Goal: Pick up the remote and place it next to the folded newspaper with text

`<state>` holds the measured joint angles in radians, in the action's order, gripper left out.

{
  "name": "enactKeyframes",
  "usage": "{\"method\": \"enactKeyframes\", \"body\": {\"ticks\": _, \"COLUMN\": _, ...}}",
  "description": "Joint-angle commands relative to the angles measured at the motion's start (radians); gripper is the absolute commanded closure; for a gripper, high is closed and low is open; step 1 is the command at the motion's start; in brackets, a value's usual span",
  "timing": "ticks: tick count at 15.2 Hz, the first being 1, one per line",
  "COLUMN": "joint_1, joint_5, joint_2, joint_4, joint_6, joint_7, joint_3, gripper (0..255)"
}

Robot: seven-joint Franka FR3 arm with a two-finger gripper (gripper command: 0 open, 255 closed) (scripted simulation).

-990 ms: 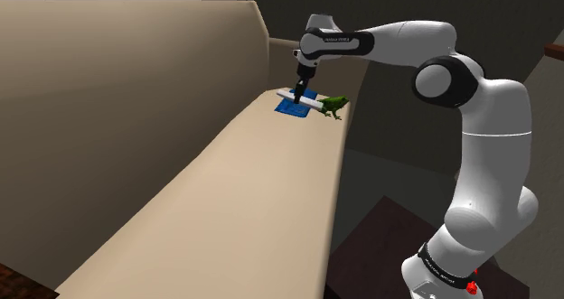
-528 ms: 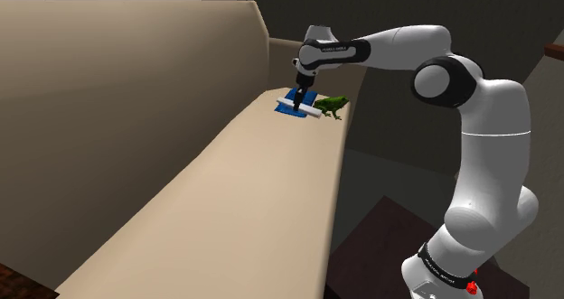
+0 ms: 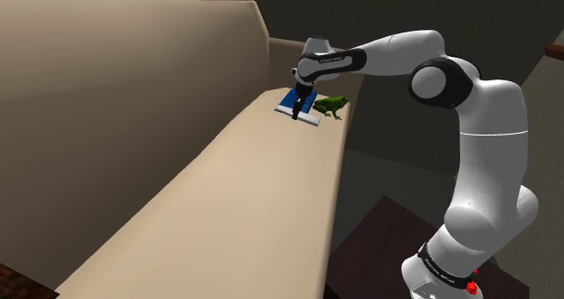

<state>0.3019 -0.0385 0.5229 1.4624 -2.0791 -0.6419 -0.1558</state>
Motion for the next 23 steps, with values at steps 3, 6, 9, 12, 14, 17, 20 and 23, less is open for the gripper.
{"method": "enactKeyframes", "body": {"ticks": 3, "joint_1": -0.001, "joint_5": -0.002, "joint_2": 0.012, "joint_4": 0.013, "joint_6": -0.025, "joint_7": 0.001, "joint_3": 0.001, "gripper": 255}}
{"method": "enactKeyframes", "body": {"ticks": 6, "joint_1": -0.001, "joint_5": -0.002, "joint_2": 0.012, "joint_4": 0.013, "joint_6": -0.025, "joint_7": 0.001, "joint_3": 0.001, "gripper": 255}}
{"method": "enactKeyframes", "body": {"ticks": 9, "joint_1": -0.001, "joint_5": -0.002, "joint_2": 0.012, "joint_4": 0.013, "joint_6": -0.025, "joint_7": 0.001, "joint_3": 0.001, "gripper": 255}}
{"method": "enactKeyframes", "body": {"ticks": 12, "joint_1": -0.001, "joint_5": -0.002, "joint_2": 0.012, "joint_4": 0.013, "joint_6": -0.025, "joint_7": 0.001, "joint_3": 0.001, "gripper": 0}}
{"method": "enactKeyframes", "body": {"ticks": 14, "joint_1": -0.001, "joint_5": -0.002, "joint_2": 0.012, "joint_4": 0.013, "joint_6": -0.025, "joint_7": 0.001, "joint_3": 0.001, "gripper": 0}}
{"method": "enactKeyframes", "body": {"ticks": 17, "joint_1": 0.002, "joint_5": 0.002, "joint_2": -0.016, "joint_4": -0.011, "joint_6": 0.026, "joint_7": -0.002, "joint_3": -0.001, "gripper": 0}}
{"method": "enactKeyframes", "body": {"ticks": 20, "joint_1": 0.004, "joint_5": 0.006, "joint_2": -0.038, "joint_4": -0.038, "joint_6": 0.074, "joint_7": -0.004, "joint_3": -0.002, "gripper": 0}}
{"method": "enactKeyframes", "body": {"ticks": 23, "joint_1": 0.004, "joint_5": 0.006, "joint_2": -0.038, "joint_4": -0.038, "joint_6": 0.074, "joint_7": -0.004, "joint_3": -0.002, "gripper": 0}}
